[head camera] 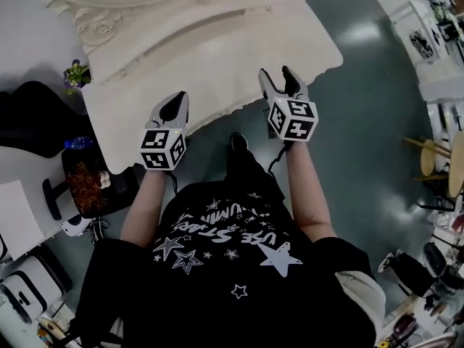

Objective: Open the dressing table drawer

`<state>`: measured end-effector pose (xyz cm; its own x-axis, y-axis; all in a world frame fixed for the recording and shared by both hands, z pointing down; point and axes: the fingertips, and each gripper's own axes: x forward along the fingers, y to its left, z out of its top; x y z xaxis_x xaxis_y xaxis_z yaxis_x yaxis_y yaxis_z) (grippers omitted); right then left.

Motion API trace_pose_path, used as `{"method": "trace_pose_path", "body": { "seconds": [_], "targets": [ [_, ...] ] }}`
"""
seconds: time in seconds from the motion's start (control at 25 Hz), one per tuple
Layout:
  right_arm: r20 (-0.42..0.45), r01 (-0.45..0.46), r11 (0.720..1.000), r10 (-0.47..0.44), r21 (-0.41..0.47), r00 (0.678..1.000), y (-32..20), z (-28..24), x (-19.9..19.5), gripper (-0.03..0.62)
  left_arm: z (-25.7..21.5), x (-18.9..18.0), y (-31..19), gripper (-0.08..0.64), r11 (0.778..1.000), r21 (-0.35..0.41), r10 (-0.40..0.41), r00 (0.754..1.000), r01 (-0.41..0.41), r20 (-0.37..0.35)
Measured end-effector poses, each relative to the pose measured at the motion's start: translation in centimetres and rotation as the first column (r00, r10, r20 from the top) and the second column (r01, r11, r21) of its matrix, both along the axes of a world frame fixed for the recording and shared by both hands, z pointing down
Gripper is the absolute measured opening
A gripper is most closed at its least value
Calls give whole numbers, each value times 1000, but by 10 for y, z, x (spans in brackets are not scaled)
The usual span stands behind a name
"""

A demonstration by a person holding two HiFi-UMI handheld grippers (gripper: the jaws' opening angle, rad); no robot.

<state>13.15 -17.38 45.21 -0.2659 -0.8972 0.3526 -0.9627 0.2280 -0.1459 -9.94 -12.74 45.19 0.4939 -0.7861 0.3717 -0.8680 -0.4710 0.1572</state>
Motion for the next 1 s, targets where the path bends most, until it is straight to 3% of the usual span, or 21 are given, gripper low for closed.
{"method": "trace_pose_path", "body": {
  "seconds": [0.52, 0.8, 1.0],
  "targets": [
    [-18, 105, 992, -107, -66, 994, -120, 22, 64, 264, 6, 83, -102, 2, 997, -15, -76, 997, 76, -5],
    [-43, 138, 984, -144, -114, 989, -172, 42, 69, 259, 15, 99, -138, 2, 995, -19, -95, 995, 96, 14],
    [-35, 126, 983, -132, -137, 991, -206, 59, 68, 213, 26, 100, -157, 2, 993, -31, -110, 993, 111, 35]
  ]
}}
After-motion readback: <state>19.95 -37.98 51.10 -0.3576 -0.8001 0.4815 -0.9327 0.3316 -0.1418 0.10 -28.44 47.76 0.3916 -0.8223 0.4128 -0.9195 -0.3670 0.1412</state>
